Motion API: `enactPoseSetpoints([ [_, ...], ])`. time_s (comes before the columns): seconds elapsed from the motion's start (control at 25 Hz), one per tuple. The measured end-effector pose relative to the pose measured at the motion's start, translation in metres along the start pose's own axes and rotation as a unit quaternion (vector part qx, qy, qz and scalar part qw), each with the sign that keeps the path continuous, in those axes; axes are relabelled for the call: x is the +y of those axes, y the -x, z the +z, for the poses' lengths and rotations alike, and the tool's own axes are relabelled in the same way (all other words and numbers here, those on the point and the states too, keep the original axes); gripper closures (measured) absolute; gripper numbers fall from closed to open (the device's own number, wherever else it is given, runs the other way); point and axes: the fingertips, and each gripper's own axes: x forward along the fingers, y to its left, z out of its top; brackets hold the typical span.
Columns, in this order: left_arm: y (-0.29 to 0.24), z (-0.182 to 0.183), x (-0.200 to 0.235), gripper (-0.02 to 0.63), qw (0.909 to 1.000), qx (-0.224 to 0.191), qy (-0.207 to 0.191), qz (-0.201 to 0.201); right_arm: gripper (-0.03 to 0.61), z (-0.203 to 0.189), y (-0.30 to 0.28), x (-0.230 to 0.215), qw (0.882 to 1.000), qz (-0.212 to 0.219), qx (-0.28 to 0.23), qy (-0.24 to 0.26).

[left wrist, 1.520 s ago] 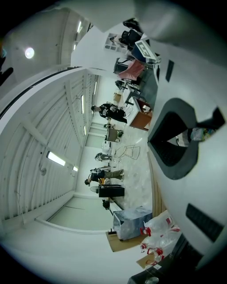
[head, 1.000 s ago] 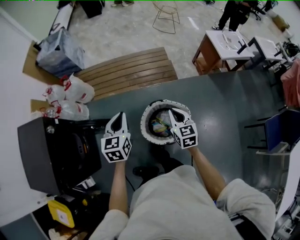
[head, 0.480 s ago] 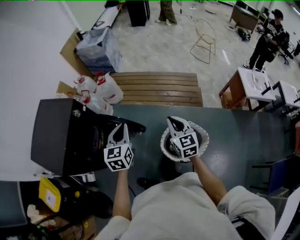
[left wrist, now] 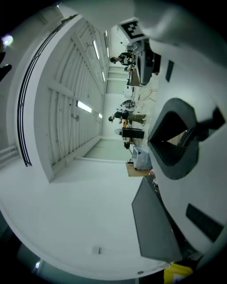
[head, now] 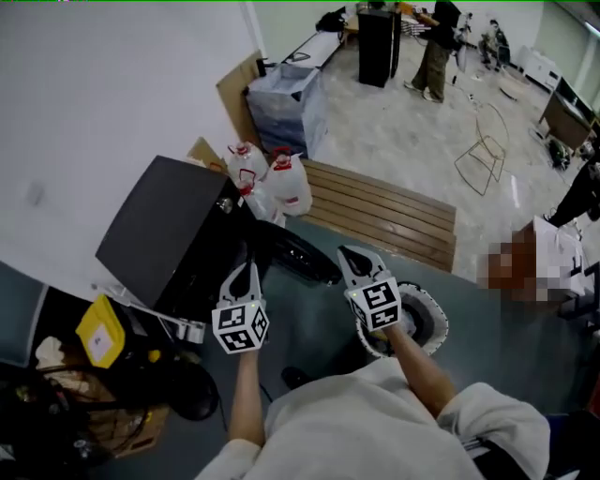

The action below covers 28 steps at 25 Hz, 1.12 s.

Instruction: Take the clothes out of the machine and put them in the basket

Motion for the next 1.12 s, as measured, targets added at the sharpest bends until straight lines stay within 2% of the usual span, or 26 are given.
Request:
enactPoseSetpoints([
  [0.24,0.036,0.001,0.055,0.595,0.9980,-0.016,0.014,0.060,0.555,0.020,-0.035,0.051,0.998,0.058,-0.012,0.019],
  [0.48,0.057,-0.001,0.088,0.595,0.9945,-0.025,0.025,0.098,0.555,0.026,-0.057,0.077,0.995,0.089,-0.012,0.029],
  [0.68,0.061,-0.001,0.100,0.595,0.9931,-0.029,0.031,0.109,0.555,0.030,-0.067,0.086,0.994,0.101,-0.013,0.035],
  [1.12,0.051,0.001,0.106,0.595,0.9939,-0.031,0.031,0.101,0.556,0.029,-0.076,0.086,0.995,0.094,-0.009,0.039],
])
